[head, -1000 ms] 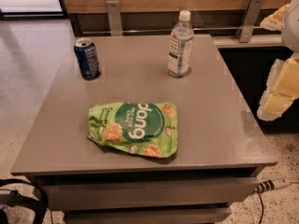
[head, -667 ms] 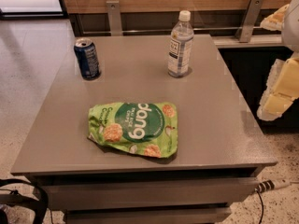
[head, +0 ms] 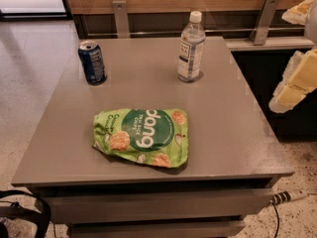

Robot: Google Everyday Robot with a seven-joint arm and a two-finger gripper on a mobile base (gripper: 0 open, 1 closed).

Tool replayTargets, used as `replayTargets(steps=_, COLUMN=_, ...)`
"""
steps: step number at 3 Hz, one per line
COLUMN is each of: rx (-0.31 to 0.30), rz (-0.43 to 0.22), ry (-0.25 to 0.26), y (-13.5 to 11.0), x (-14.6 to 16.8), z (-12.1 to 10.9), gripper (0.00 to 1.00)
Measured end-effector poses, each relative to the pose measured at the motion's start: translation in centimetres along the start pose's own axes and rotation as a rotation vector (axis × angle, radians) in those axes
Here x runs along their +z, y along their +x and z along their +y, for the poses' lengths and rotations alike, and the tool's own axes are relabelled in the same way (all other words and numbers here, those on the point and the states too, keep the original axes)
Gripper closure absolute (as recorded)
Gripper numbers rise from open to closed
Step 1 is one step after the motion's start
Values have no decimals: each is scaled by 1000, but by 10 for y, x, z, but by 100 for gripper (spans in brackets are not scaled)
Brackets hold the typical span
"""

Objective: Knock blue plastic bottle over

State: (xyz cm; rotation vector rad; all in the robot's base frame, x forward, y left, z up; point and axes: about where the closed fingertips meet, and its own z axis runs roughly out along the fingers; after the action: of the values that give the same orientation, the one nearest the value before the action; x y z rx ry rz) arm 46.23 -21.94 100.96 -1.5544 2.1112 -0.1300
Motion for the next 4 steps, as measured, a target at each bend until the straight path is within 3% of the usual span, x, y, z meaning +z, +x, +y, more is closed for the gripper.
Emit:
replayTargets(steps=2, rx=162, rz=-331, ry=70, y=5, x=46, z=-57, gripper=0)
replayTargets(steps=3, rx=224, rz=-497, ry=76, y=-10, x=78, z=-81, gripper=0)
replayTargets(steps=4, rx=270, rz=-610, ry=57, y=-29, x=112, z=-96, gripper=0)
